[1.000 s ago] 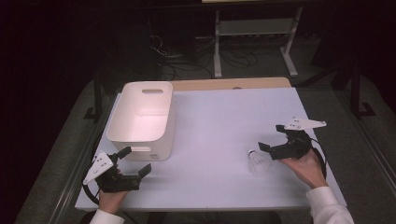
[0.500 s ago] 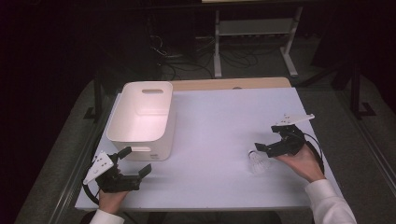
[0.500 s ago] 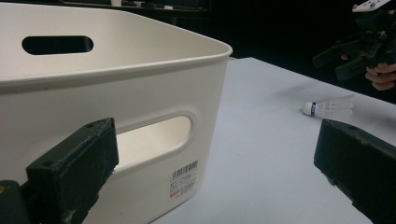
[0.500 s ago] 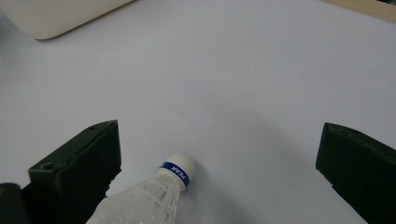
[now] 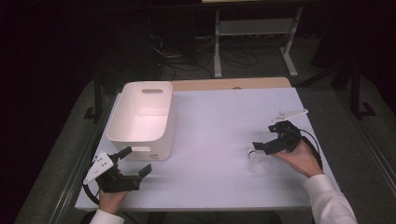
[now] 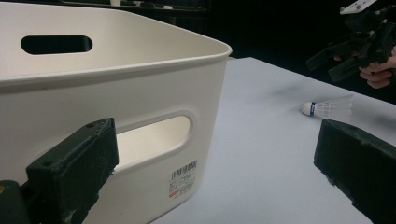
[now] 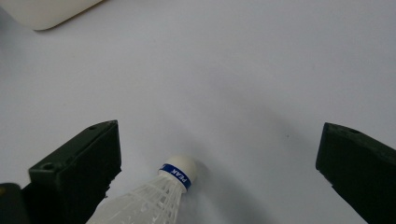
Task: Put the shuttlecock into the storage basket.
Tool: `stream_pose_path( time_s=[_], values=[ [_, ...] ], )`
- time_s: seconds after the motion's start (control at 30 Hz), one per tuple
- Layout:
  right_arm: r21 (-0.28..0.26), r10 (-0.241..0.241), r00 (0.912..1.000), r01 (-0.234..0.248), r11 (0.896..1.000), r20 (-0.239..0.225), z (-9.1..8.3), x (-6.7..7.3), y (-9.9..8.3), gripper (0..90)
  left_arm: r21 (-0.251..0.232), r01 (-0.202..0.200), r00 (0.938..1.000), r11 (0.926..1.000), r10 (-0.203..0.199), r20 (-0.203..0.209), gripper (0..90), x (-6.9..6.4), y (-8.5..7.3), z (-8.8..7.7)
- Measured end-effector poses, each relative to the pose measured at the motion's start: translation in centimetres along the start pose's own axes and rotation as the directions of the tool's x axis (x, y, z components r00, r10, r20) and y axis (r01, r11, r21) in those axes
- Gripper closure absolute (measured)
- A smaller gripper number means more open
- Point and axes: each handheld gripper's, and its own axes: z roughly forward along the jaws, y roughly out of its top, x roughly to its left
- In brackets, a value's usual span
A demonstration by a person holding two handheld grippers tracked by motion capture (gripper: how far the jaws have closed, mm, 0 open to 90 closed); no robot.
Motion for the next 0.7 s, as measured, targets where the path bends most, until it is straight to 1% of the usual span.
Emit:
stream_pose_path(
  time_s=[0.23,0.4,0.43,0.5,0.53,0.63,0.7],
  values=[
    [0.036,0.008,0.9995,-0.007,0.999,-0.030,0.3,-0.1,0.5,0.0,0.002,-0.001,1.0000,1.0000,0.001,0.002,0.0,0.0,0.0,0.0],
    [0.060,0.017,0.9990,-0.014,0.998,-0.042,0.6,0.0,0.8,0.0,0.003,0.000,1.0000,1.0000,0.000,0.001,0.0,0.0,0.0,0.0],
    [0.066,0.002,0.9991,0.001,0.998,-0.042,0.7,-0.1,0.8,0.0,0.002,0.000,1.0000,1.0000,0.000,0.001,0.0,0.0,0.0,0.0],
    [0.088,0.023,0.9983,-0.018,0.996,-0.054,1.0,-0.1,1.0,0.0,0.004,0.000,1.0000,1.0000,0.000,0.002,0.0,0.0,0.0,0.0],
    [0.094,0.022,0.9982,-0.016,0.995,-0.057,1.1,-0.1,1.0,0.0,0.004,0.000,1.0000,1.0000,0.000,0.002,0.0,0.0,0.0,0.0],
    [0.122,0.039,0.9967,-0.030,0.992,-0.070,1.4,-0.1,1.0,0.0,0.002,0.000,1.0000,1.0000,0.000,0.002,0.0,0.0,0.0,0.0],
    [0.147,0.031,0.9965,-0.020,0.989,-0.078,1.6,-0.2,1.0,0.0,-0.002,0.000,1.0000,1.0000,0.000,0.004,0.0,0.0,0.0,0.0]
  ],
)
